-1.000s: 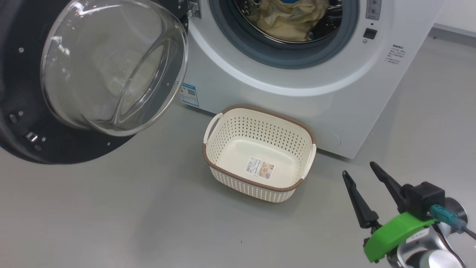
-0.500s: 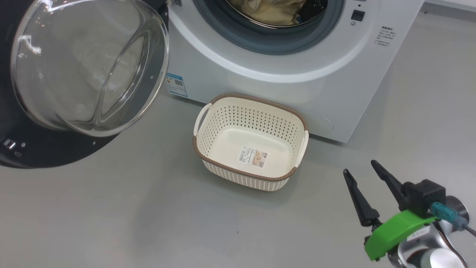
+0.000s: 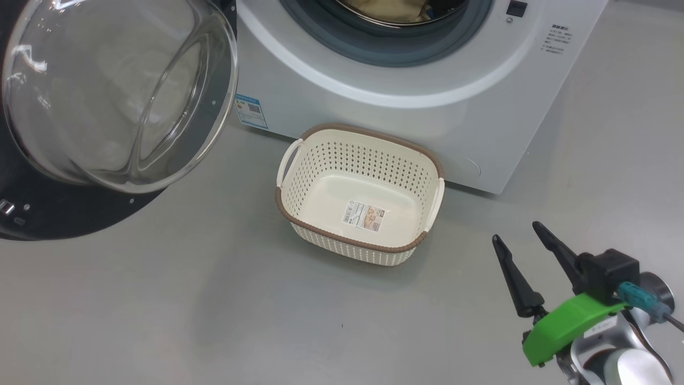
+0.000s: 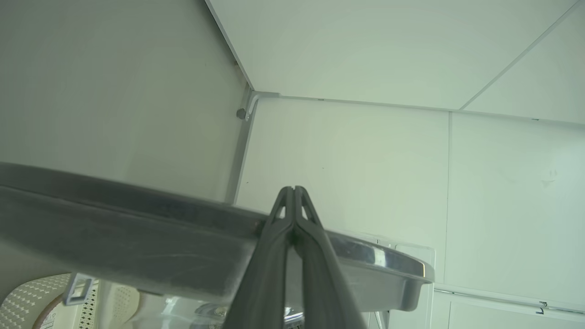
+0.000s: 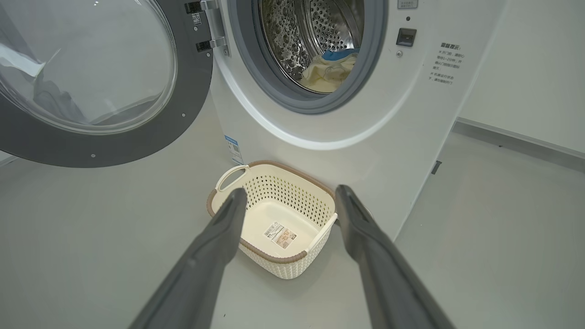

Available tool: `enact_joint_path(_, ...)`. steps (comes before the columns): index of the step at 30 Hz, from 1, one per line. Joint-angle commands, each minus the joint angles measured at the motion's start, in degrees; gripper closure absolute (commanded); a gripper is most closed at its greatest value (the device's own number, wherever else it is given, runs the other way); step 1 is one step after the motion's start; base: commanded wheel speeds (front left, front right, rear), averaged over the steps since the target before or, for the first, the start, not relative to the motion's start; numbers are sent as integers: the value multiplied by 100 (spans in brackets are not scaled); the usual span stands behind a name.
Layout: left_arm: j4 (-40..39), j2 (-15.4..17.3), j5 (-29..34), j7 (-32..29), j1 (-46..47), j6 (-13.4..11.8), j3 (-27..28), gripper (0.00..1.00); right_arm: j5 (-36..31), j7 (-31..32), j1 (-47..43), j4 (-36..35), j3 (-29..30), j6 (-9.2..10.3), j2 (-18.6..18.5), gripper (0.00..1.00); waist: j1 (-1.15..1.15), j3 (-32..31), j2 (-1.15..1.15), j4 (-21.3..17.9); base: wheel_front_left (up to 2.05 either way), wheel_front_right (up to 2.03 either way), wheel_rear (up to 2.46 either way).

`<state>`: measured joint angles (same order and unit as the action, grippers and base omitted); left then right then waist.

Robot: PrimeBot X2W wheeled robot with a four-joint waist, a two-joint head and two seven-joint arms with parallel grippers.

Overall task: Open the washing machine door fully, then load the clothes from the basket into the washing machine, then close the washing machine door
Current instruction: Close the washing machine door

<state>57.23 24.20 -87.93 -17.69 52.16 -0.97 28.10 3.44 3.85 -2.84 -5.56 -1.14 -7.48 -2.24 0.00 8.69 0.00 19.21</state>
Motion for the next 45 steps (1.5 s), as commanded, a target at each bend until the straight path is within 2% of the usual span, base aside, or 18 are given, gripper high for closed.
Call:
enact_joint_path(1, -136, 310, -74, -145, -6, 48, 107, 100, 7, -6, 311, -247, -135, -1, -64, 0, 0, 18, 0, -9, 0, 0, 0)
enact_joint_path(25, -147, 89, -498, -1826, -404, 160, 78, 100, 155, 10, 369, -183, -127, -1, -64, 0, 0, 101, 0, -6, 0, 0, 0)
enact_joint_path(33, -436, -106, -781, -2465, -554, 157, 156, 100, 181, 25, 388, -151, -182, -1, -64, 0, 0, 94, 0, 18, 0, 0, 0)
enact_joint_path(45, -1162, -229, -766, -3051, -1109, 76, 22, 100, 241, -30, 385, -80, -197, -1, -64, 0, 0, 90, 0, -61, 0, 0, 0)
